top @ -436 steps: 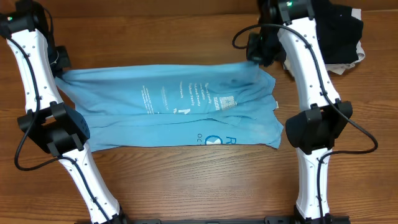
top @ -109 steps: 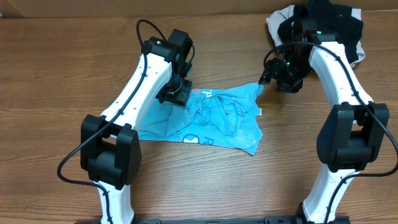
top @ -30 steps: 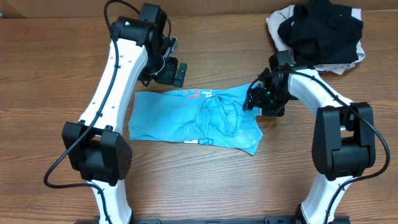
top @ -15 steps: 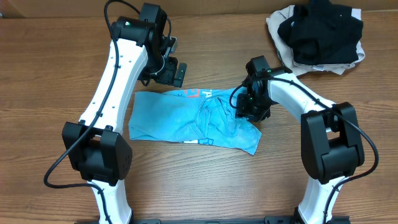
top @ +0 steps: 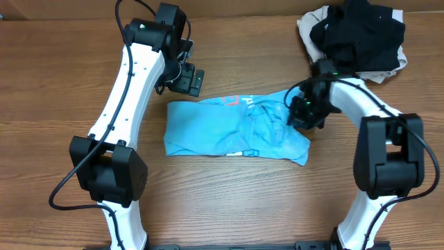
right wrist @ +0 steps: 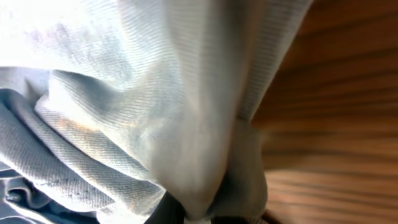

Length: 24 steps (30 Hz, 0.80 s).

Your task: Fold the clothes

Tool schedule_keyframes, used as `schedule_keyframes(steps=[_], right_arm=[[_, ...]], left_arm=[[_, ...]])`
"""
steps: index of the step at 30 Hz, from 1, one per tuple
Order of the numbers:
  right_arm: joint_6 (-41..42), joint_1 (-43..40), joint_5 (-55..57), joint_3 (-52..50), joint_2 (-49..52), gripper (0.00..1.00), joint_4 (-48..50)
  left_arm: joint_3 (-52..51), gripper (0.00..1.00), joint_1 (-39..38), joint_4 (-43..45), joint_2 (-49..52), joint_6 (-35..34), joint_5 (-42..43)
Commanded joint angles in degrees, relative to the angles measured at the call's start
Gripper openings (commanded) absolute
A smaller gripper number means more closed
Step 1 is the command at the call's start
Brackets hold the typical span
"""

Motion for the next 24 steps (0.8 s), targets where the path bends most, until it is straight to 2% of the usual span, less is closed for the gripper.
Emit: schedule_keyframes(steps=[1, 7, 11, 17, 24], right_arm=[[-4.57, -4.61, -1.86, -0.87, 2.01, 0.04, -0.59], [-9.29, -10.75, -9.53, 2.78, -1.03, 0.04, -5.77], [-9.29, -10.93, -10.14, 6.67, -6.14, 0.04, -9.97], [-8.57, -2.23, -10.27, 14.34, -13.9, 0.04, -15.1], [-0.48, 12.98, -8.83, 16.52, -14.21, 0.04, -9.84]], left_arm=[[1.09, 1.0, 0.35, 0.42, -0.46, -0.81, -5.25], [1.09, 1.0, 4.0, 1.53, -0.46, -1.03, -9.68], [1.09, 1.0, 8.11, 2.97, -0.46, -1.25, -9.62], [1.09, 1.0, 15.72, 6.84, -0.46, -1.22, -9.46], [1.07, 1.0, 20.81, 9.33, -0.46, -1.2, -8.63]])
